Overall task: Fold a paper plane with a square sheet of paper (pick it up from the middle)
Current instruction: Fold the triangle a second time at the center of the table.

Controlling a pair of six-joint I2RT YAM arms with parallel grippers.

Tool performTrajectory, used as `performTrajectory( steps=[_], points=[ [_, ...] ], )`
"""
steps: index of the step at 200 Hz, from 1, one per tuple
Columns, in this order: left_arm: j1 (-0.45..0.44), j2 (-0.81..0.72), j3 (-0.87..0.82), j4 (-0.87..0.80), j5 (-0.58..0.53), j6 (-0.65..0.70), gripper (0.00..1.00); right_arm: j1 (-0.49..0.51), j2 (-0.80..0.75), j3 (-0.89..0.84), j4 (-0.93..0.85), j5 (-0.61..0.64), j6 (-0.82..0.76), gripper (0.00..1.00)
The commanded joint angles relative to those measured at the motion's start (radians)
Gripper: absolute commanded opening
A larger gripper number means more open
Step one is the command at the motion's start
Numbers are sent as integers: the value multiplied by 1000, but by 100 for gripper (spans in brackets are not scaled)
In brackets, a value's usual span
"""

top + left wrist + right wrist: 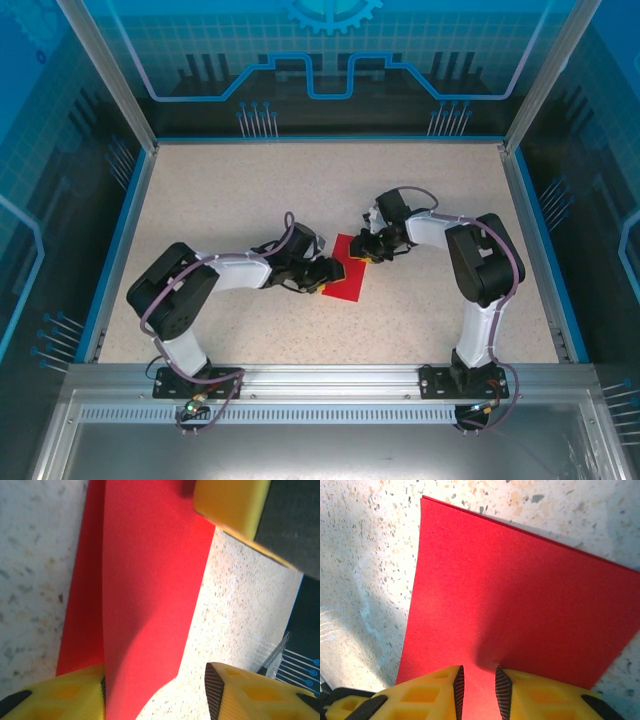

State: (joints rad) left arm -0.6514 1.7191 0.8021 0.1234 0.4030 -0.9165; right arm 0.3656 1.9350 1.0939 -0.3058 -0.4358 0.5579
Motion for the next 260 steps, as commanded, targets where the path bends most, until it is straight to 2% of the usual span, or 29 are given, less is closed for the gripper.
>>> performTrajectory(
  steps=[1,39,147,198,234,260],
  points=[
    [-24,-44,-7,4,46,12,48,-8,124,-64,-95,174,2,29],
    [-31,-47,10,41,60,10,44,-9,116,-66,-96,171,2,29],
    [-31,77,82,153,60,-7,46,-8,80,-60,-99,122,-3,29],
    [-31,104,69,178,43,0,45,-35,-94,-56,-61,-16,-22,38],
    [-31,120,64,185,31,-2,44,-65,-218,-120,-50,-81,-44,43],
    [-30,128,64,201,36,-4,49,-66,-283,-175,-60,-97,-64,46]
  ],
)
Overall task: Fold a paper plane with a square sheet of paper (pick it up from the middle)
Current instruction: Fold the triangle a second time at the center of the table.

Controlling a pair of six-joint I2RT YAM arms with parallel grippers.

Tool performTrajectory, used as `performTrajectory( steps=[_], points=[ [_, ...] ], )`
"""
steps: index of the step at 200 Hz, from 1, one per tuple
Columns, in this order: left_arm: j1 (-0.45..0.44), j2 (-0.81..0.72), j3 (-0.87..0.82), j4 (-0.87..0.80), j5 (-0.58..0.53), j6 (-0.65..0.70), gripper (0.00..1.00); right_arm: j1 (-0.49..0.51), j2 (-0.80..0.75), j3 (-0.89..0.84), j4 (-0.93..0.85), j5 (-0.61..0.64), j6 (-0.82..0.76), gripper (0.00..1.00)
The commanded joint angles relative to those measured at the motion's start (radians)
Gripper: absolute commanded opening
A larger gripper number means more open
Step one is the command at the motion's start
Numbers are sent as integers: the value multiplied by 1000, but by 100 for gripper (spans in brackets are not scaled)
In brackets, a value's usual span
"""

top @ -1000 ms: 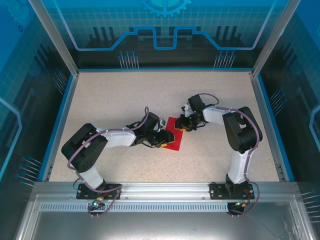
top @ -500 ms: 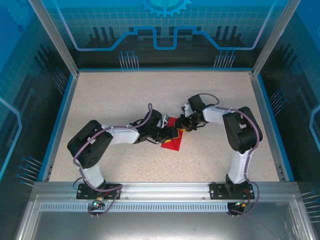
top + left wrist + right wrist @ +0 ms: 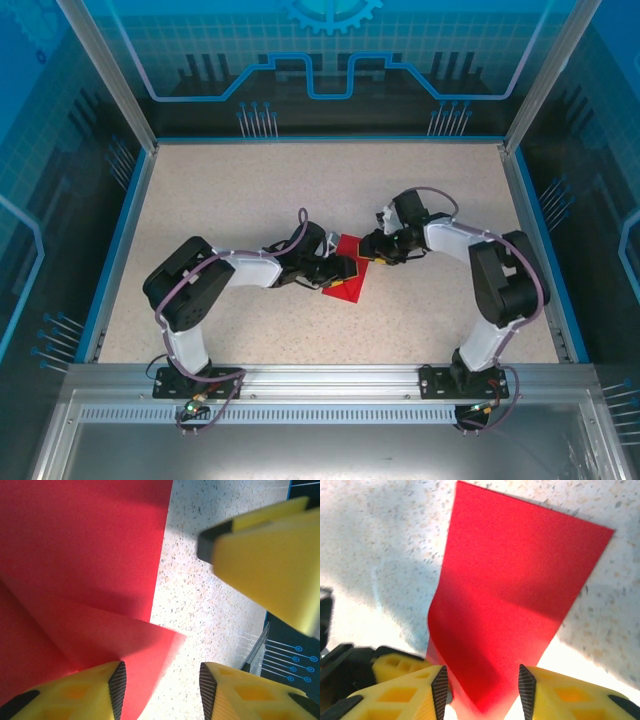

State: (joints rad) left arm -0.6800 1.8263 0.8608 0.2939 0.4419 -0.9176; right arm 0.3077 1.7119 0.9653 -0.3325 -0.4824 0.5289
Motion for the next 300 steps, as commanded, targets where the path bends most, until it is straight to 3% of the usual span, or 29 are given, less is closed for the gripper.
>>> performTrajectory(
  steps=[1,31,105,186,237,300],
  points=[
    [-1,21,6,31,-2,-4,49,-8,-61,-48,-35,-49,-35,46],
    [-2,22,13,34,4,-4,56,-8,-88,-80,-41,-57,-40,47],
    [-1,24,14,3,-17,-9,34,5,-20,-104,-22,-105,-67,43],
    [-2,22,23,-16,-23,-6,32,28,48,-92,41,-183,-44,30],
    [-2,16,23,-19,-23,-4,31,27,61,-92,37,-123,-30,11],
    [-1,27,30,20,3,-18,30,27,80,-53,8,-65,-58,9]
  ],
)
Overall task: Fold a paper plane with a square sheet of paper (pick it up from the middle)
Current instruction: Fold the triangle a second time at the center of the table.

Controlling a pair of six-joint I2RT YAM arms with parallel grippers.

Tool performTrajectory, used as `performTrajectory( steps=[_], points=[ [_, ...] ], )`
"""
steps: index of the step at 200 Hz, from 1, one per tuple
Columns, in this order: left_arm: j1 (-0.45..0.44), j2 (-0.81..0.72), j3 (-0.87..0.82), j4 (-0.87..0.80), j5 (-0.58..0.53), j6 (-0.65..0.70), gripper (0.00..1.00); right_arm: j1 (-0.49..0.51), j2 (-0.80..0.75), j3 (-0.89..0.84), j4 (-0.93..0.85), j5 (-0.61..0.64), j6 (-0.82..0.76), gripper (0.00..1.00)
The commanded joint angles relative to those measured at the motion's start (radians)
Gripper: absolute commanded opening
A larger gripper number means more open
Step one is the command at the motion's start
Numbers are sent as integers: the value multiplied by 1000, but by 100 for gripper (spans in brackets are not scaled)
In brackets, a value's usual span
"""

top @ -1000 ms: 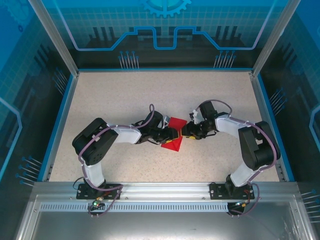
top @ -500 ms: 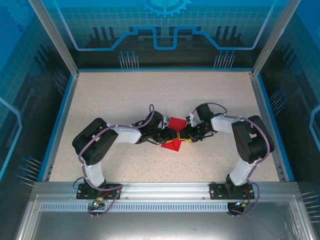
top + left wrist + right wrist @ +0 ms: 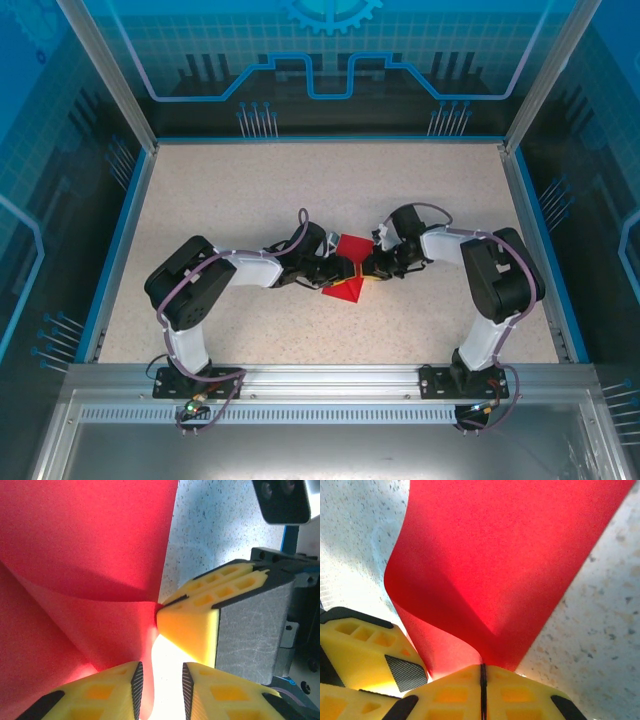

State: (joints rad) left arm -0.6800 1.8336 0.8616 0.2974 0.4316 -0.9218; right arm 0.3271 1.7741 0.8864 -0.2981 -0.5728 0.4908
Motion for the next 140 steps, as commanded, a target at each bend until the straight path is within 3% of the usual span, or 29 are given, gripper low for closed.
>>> performTrajectory(
  steps=[1,140],
  points=[
    [-2,19,31,18,14,-13,29,7,18,27,-26,27,-21,9],
    [-1,53,73,-14,16,-2,29,7,47,49,-49,47,-34,10]
  ],
)
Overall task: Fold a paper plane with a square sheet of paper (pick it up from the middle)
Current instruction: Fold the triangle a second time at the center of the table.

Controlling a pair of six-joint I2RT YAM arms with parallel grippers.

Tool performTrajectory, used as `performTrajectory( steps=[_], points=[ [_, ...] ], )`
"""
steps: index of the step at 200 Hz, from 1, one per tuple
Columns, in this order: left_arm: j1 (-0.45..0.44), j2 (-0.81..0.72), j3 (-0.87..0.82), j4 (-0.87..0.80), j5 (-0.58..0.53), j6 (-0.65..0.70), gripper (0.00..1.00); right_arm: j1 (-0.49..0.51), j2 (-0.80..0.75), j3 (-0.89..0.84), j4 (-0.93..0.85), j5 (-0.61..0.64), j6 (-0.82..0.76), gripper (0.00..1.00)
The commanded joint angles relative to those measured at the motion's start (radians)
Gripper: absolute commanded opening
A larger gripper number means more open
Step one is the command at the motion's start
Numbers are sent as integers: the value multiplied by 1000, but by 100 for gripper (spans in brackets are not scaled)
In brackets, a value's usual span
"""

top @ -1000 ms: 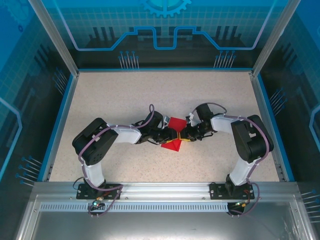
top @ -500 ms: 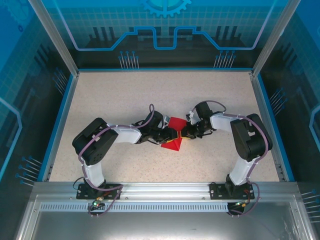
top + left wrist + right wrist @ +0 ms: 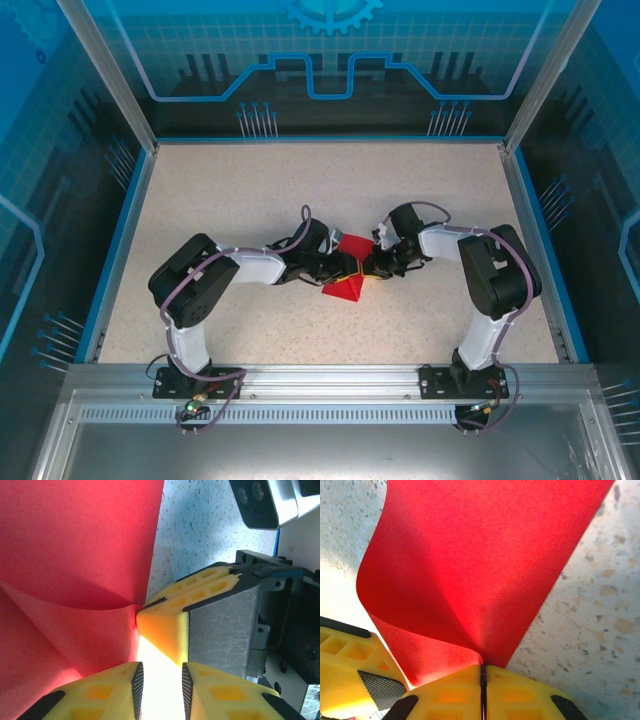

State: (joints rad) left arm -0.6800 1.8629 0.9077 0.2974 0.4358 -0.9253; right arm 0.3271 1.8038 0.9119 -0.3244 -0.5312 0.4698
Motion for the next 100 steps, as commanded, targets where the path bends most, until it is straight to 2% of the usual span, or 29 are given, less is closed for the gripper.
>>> performTrajectory(
  steps=[1,100],
  points=[
    [-1,24,26,-14,11,2,29,7,17,24,-22,5,-13,10],
    [-2,42,26,-52,-2,5,29,7,19,23,-35,18,-14,10]
  ],
)
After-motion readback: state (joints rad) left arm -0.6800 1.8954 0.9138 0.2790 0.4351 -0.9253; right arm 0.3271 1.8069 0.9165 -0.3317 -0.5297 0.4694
